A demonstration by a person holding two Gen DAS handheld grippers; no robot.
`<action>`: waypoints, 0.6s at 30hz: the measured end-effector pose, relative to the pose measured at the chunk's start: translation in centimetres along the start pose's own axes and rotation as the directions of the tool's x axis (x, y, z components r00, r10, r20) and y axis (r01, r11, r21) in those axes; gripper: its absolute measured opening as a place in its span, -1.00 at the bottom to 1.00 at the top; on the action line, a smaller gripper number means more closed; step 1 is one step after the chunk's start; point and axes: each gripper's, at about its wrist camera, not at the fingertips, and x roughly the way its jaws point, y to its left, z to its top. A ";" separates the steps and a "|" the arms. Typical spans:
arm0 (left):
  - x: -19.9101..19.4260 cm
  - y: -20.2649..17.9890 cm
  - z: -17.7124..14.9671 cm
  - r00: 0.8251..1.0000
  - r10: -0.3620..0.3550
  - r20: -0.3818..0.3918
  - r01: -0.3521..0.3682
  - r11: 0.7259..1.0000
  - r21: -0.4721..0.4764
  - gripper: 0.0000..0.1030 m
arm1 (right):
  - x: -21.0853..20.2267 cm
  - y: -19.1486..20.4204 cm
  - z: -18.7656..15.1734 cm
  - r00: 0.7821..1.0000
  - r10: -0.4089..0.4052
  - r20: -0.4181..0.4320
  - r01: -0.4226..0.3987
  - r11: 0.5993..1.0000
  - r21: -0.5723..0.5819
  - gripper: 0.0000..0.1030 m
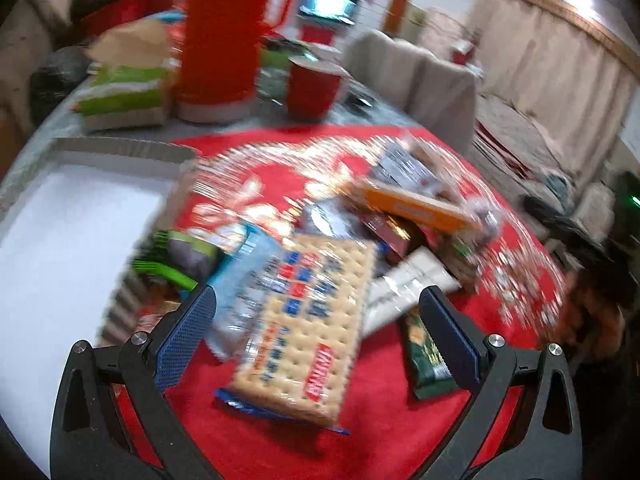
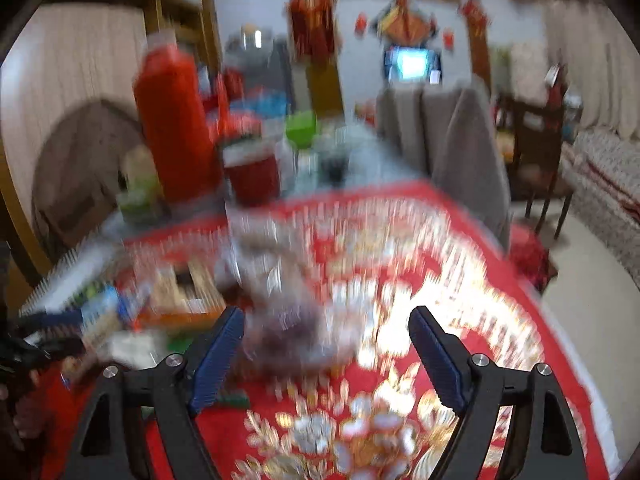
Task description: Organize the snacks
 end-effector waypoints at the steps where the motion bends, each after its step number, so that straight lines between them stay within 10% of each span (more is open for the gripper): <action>1: -0.4 0.0 0.0 0.998 0.056 0.025 -0.056 0.998 -0.010 0.98 | -0.7 0.1 0.2 0.999 0.004 0.049 -0.004 1.000 -0.004 0.62; 8: -2.4 1.3 -0.6 0.930 0.354 0.096 -0.347 0.934 -0.081 0.98 | -4.6 4.3 -0.2 0.904 -0.066 0.423 0.152 0.973 -0.174 0.91; 18: -2.6 2.3 -0.7 0.918 0.389 0.075 -0.377 0.917 -0.132 0.98 | -3.1 3.7 3.9 0.942 -0.064 0.329 0.074 0.997 -0.017 0.98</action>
